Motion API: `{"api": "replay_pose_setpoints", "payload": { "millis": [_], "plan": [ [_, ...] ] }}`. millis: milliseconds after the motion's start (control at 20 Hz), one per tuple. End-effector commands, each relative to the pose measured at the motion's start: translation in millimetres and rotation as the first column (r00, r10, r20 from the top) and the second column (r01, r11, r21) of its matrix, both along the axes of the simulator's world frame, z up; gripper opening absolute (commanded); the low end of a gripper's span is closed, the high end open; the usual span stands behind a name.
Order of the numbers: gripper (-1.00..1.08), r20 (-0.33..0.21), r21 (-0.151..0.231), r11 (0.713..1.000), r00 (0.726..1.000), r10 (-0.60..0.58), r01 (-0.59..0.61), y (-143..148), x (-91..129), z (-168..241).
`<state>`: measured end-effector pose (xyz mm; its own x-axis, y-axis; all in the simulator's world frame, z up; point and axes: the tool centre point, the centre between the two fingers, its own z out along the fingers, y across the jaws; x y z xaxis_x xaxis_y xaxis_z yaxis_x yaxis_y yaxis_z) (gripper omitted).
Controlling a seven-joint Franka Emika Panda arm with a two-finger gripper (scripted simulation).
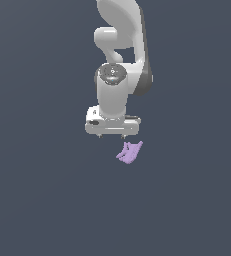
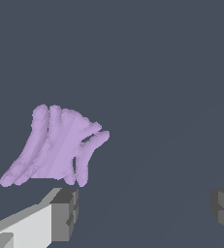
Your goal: Pick up the object and move it to a goal position.
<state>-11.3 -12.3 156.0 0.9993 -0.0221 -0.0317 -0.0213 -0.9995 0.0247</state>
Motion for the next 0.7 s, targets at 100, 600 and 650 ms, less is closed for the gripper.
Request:
{"api": "replay_pose_setpoints", "payload": {
  "millis": [100, 600, 650],
  "plan": [
    [1.0, 0.0, 0.0, 1.0, 1.0, 0.0, 0.0, 0.0, 0.0, 0.0],
    [0.28, 0.001, -0.001, 1.0, 1.0, -0.006, 0.006, -2.7, -0.1, -0.4],
    [0.28, 0.001, -0.003, 1.0, 1.0, -0.013, 0.013, -6.0, -0.1, -0.8]
  ]
}}
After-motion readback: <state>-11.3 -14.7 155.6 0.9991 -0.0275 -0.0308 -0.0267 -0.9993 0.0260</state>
